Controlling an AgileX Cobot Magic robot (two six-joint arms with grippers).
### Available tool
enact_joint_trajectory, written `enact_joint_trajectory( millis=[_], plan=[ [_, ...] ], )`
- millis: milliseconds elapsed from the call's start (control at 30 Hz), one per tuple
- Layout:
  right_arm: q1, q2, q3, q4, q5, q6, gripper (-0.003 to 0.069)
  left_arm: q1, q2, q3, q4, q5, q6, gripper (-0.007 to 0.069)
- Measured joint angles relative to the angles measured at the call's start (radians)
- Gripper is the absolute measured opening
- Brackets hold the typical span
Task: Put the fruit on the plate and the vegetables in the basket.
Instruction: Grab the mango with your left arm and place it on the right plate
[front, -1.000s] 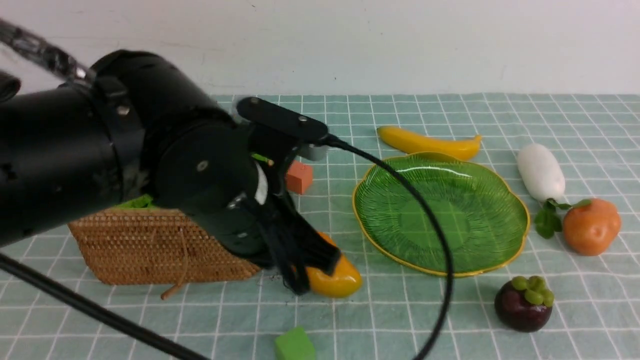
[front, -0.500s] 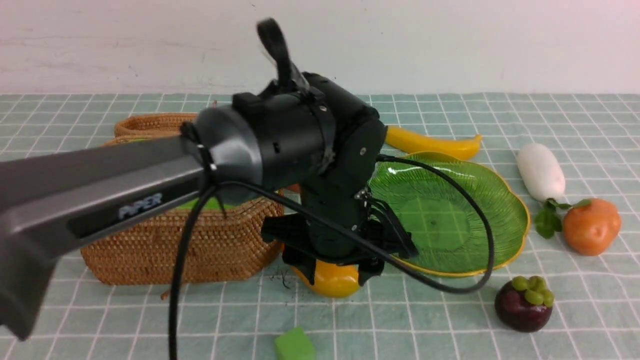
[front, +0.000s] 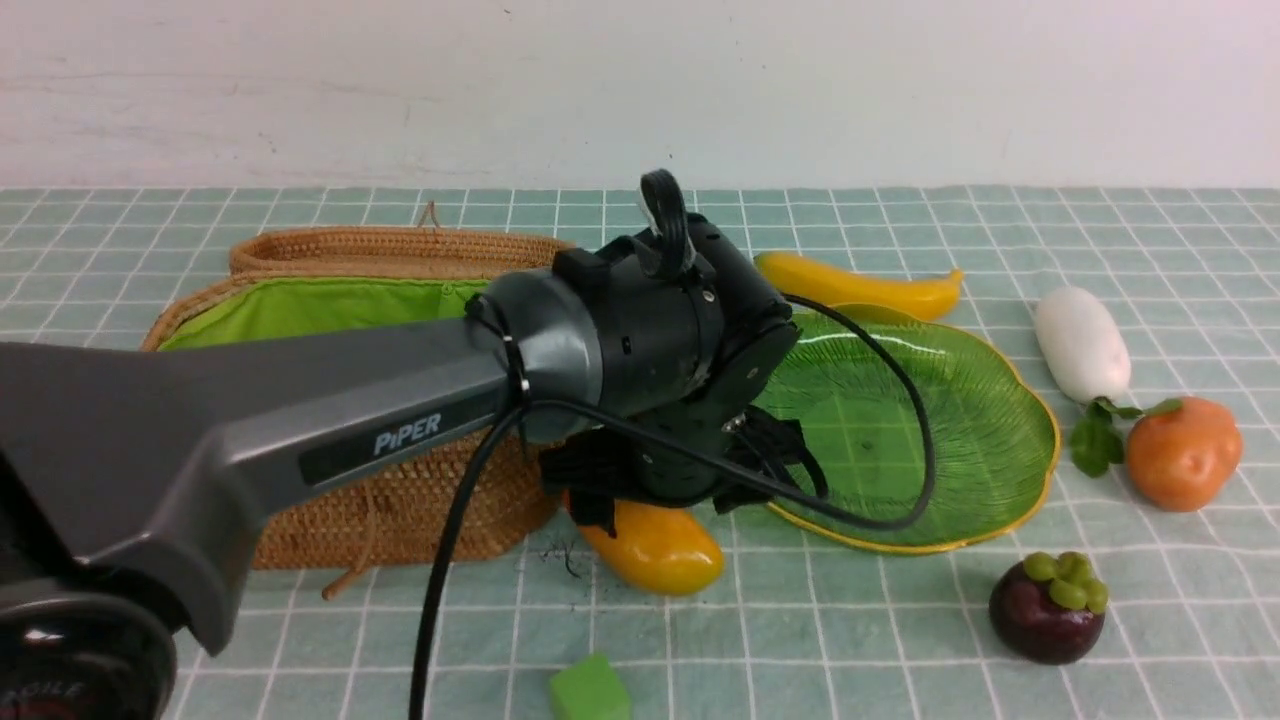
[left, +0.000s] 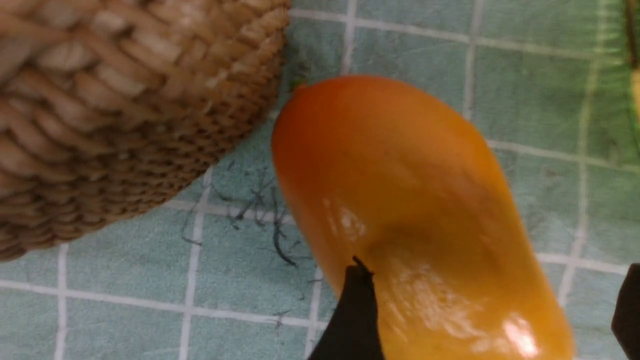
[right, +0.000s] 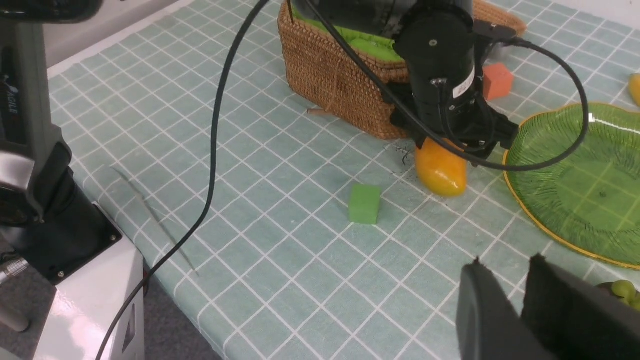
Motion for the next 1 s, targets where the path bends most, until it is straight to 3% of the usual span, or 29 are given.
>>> enact_joint_trajectory(
  millis=[267, 1000],
  plan=[
    [0.000, -0.002, 0.000, 0.002, 0.000, 0.000, 0.0125, 0.000, 0.015, 0.000, 0.021, -0.010, -0.056, 0.0608],
    [0.000, -0.002, 0.000, 0.000, 0.000, -0.001, 0.0122, 0.000, 0.057, -0.003, 0.025, 0.014, -0.056, 0.0558]
  ],
)
